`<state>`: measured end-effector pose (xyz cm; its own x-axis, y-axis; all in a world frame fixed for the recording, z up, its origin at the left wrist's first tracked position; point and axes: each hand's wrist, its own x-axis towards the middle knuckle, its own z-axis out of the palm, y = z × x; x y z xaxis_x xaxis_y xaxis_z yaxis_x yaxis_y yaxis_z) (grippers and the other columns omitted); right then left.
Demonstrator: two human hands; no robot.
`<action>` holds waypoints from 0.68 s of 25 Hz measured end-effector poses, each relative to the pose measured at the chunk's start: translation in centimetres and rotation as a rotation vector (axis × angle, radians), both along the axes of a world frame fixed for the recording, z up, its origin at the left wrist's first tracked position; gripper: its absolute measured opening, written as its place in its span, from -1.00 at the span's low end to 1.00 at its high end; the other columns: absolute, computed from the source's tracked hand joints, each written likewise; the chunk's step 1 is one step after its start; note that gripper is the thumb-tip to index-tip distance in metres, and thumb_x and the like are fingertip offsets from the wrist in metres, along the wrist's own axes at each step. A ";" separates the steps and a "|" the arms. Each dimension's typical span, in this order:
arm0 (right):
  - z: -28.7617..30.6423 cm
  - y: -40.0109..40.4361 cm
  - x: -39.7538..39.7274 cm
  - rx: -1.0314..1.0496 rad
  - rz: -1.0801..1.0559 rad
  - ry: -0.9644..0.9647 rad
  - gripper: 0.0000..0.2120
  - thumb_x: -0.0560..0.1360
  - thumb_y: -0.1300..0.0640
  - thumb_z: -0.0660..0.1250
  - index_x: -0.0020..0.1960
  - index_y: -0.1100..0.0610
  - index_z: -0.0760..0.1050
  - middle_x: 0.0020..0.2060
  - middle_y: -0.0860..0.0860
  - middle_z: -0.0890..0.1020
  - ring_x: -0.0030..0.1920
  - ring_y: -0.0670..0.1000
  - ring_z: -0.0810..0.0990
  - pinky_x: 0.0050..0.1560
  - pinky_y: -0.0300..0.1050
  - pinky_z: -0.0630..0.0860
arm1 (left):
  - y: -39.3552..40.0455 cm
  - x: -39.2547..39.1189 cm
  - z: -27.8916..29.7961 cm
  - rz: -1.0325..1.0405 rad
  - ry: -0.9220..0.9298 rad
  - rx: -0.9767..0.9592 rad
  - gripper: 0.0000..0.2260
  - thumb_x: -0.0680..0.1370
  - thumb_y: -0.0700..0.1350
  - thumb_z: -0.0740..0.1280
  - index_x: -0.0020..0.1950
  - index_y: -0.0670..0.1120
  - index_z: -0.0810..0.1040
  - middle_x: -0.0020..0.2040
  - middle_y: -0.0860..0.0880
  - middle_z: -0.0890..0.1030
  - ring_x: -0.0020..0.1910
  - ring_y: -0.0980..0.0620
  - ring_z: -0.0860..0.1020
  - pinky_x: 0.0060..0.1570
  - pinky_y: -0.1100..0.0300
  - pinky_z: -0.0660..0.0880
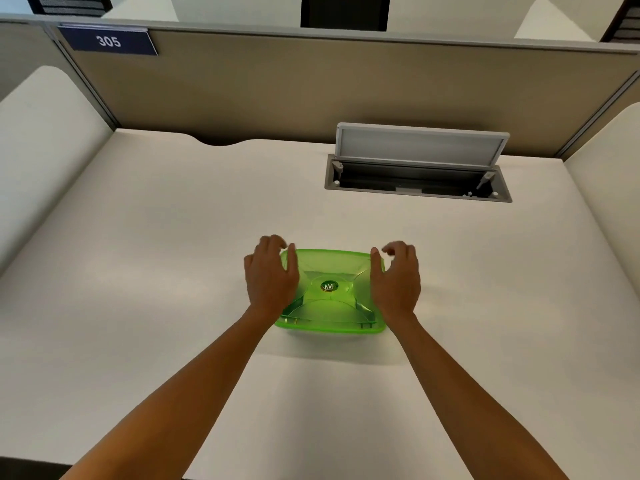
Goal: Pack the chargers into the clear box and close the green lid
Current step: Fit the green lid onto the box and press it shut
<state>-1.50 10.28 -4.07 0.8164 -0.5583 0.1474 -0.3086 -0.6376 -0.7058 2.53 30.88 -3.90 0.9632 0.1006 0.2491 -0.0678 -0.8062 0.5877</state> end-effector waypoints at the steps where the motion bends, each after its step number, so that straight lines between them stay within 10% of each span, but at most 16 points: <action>1: 0.2 0.6 -0.3 -0.141 0.130 -0.051 -0.83 0.57 -0.04 0.22 0.06 0.03 0.47 0.03 -0.08 0.54 0.01 0.00 0.54 -0.04 -0.06 0.45 | -0.3 -0.7 -0.3 -0.121 -0.067 0.126 -0.78 0.61 0.04 0.18 0.07 -0.05 0.52 0.03 0.00 0.58 0.02 -0.04 0.55 0.15 -0.01 0.40; 6: -1.0 4.5 -3.0 -0.263 0.514 0.106 -0.57 0.63 -0.06 0.07 0.47 -0.03 0.32 0.50 -0.07 0.34 0.54 -0.02 0.22 0.56 0.03 0.09 | -1.4 -3.9 -1.8 -0.325 0.124 0.236 -0.47 0.62 0.15 -0.03 0.55 -0.01 0.28 0.57 -0.01 0.29 0.58 0.00 0.14 0.57 -0.03 0.00; 17: -1.2 4.7 -2.8 -0.368 0.538 0.197 -0.44 0.58 -0.14 0.03 0.56 -0.08 0.14 0.58 -0.10 0.15 0.60 -0.02 0.01 0.58 0.11 -0.03 | -0.8 -3.8 -1.9 -0.394 0.145 0.269 -0.40 0.59 0.16 -0.01 0.61 -0.02 0.13 0.62 0.02 0.15 0.61 0.02 0.01 0.58 -0.05 -0.10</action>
